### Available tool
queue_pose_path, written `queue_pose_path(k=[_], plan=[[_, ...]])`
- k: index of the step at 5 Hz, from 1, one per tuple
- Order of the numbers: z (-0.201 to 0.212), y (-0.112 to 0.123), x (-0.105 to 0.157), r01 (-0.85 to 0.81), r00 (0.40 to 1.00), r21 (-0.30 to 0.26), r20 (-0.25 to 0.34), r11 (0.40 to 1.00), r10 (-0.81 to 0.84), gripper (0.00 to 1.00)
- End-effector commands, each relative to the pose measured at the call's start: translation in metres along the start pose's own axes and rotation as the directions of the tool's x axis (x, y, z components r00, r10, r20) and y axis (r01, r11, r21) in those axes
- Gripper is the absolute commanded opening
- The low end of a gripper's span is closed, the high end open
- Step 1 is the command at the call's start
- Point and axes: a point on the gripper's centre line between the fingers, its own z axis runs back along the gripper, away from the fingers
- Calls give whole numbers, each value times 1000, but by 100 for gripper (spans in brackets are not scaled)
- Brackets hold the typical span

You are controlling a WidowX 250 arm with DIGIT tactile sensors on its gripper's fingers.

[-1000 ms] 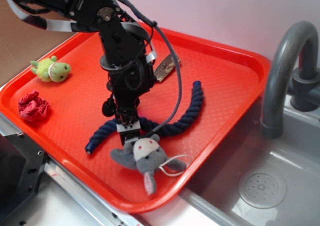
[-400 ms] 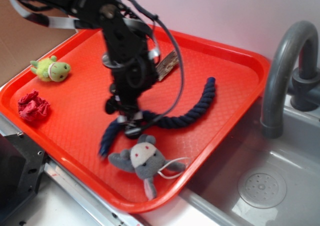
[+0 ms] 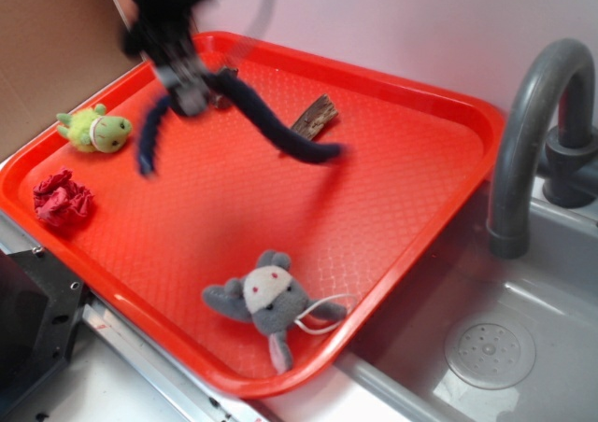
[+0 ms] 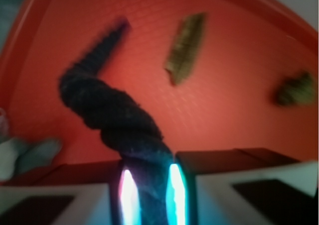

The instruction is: Grab the blue rope.

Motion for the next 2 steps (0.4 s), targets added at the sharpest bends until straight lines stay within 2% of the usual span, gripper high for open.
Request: queue_pose_path(k=[1, 2], plan=[[74, 29, -35, -295, 932, -90, 194, 951, 307, 0], [57, 29, -15, -236, 971, 17, 50, 972, 235, 86]])
